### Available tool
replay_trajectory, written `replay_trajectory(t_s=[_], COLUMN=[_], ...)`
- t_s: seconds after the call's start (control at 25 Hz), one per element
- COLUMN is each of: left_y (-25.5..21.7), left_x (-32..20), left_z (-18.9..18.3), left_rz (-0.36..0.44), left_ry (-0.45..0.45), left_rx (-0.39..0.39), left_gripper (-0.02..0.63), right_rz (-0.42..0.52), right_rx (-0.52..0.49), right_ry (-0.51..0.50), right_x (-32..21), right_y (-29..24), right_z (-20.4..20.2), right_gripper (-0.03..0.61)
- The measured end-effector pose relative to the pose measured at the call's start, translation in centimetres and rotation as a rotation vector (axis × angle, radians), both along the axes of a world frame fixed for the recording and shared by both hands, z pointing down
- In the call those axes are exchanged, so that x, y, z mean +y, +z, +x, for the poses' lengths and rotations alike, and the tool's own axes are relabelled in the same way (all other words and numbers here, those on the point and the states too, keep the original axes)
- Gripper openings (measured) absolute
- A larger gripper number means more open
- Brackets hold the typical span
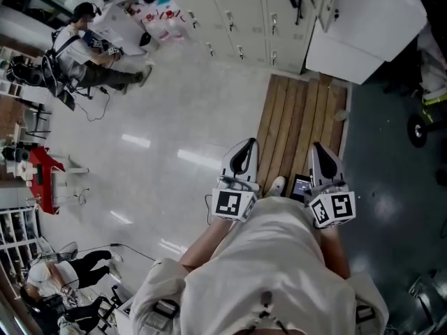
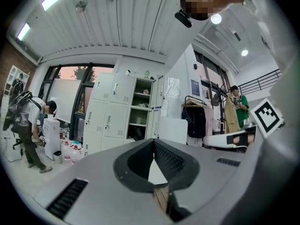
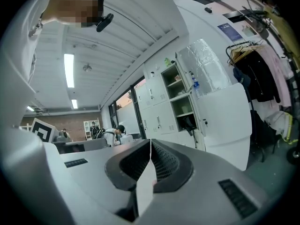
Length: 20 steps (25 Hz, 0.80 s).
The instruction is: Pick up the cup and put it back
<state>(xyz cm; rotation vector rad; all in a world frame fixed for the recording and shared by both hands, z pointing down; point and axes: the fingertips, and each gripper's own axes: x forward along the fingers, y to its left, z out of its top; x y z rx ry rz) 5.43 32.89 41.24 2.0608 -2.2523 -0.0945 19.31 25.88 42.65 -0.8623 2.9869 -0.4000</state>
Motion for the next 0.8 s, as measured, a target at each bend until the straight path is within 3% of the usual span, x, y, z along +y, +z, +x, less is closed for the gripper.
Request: replay_trajectory(t_s=[0.44,0.8], left_y=[2.1,0.7], left_x=[-4.6,-15.8], left_z=[-2.5,-8.2], left_rz=[-0.038,0.014], left_ry=[0.024,0.135], left_rx=[0.006,0.018], left_gripper=[0.008,0.009], right_rz=[-0.039,-0.018], right_rx=[0.024,0.062], right_ry=[0.021,0.093], right_x=[-4.1,-12.5], right_y=[1.5,-0.2], right_z=[-2.1,-7.6], right_gripper=[0.026,0.026])
